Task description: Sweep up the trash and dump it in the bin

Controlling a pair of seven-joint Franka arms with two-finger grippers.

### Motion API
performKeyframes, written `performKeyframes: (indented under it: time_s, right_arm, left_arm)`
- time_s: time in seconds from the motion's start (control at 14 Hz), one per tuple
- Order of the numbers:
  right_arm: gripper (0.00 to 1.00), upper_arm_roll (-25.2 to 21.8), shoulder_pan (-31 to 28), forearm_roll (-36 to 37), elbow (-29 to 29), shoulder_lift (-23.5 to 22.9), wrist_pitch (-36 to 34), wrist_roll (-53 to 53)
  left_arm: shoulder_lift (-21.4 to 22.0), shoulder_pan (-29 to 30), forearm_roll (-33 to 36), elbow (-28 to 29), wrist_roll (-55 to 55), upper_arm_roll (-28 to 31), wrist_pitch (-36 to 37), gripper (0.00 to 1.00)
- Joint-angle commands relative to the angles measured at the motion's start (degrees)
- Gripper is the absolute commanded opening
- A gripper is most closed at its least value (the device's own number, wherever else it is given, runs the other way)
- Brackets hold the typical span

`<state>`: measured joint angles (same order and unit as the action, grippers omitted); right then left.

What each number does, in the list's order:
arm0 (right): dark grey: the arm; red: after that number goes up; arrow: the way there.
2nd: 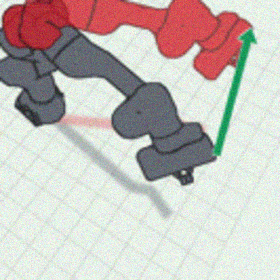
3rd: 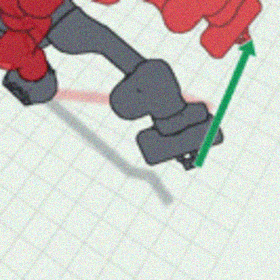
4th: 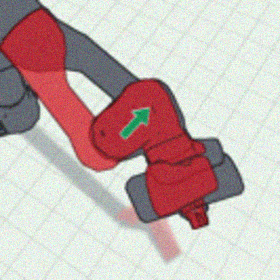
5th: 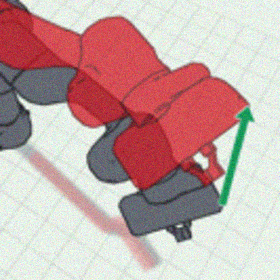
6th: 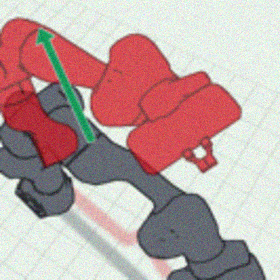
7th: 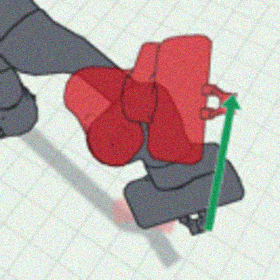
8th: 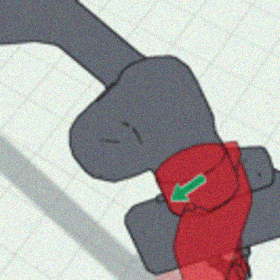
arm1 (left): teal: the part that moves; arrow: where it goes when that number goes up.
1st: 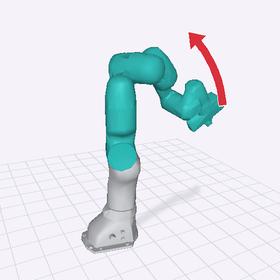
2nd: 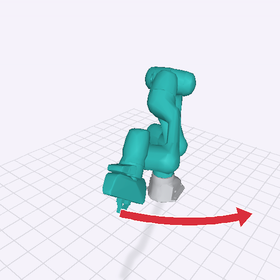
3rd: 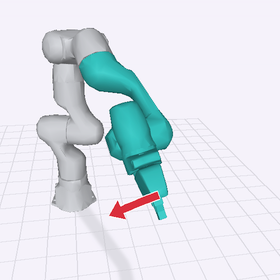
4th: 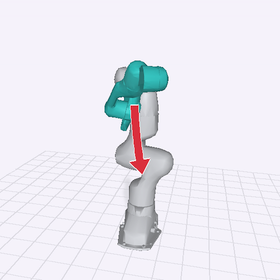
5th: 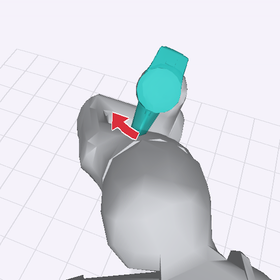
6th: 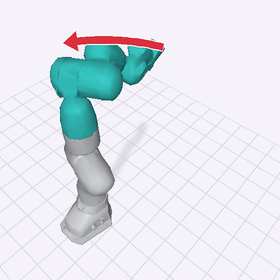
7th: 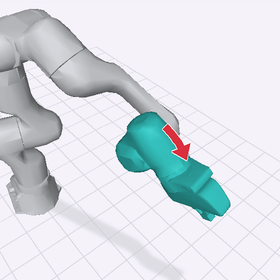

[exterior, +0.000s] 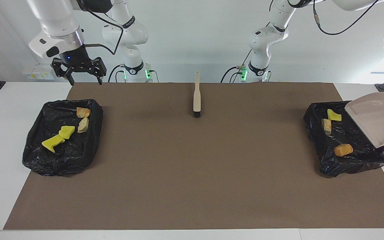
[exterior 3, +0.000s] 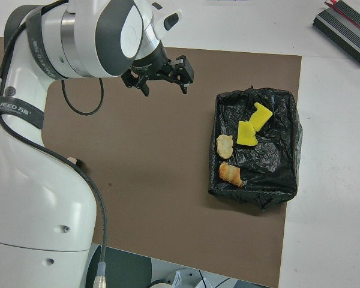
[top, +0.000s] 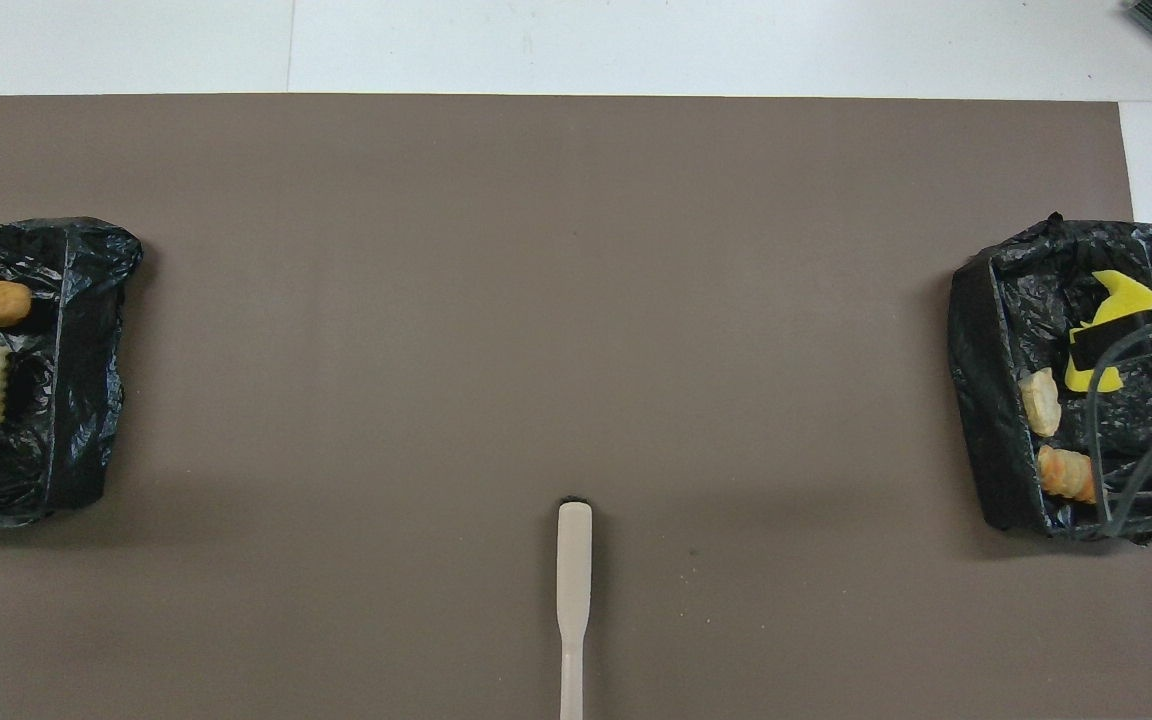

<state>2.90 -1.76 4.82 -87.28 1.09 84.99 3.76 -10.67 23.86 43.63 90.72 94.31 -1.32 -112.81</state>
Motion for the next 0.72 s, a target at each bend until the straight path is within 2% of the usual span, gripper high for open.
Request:
performKeyframes:
  time_s: [0.0, 0.21, 0.5, 0.64]
  right_arm:
    - [1.00, -0.08, -0.53, -2.00, -2.27, 2.06, -0.43, -3.65]
    - [1.00, -0.08, -0.61, -2.97, -2.81, 2.34, -0.43, -4.02]
    - [1.00, -0.08, -0.61, -3.50, -3.78, 3.04, -0.79, -4.28]
    - [1.00, -0.52, -0.97, -6.03, -4.13, 3.22, -0.79, -4.54]
  left_arm:
    - [-0.49, -0.83, 1.28, -0.45, 0.08, 0.52, -1.27, 0.00]
    - [-2.34, -2.76, 1.45, -4.67, 0.00, 0.79, -0.13, 0.00]
    - [-1.64, -4.35, 4.52, -4.76, -0.09, 0.88, 0.22, 0.00]
    - [0.37, -4.88, 9.51, -3.45, -2.19, 0.53, 0.57, 0.00]
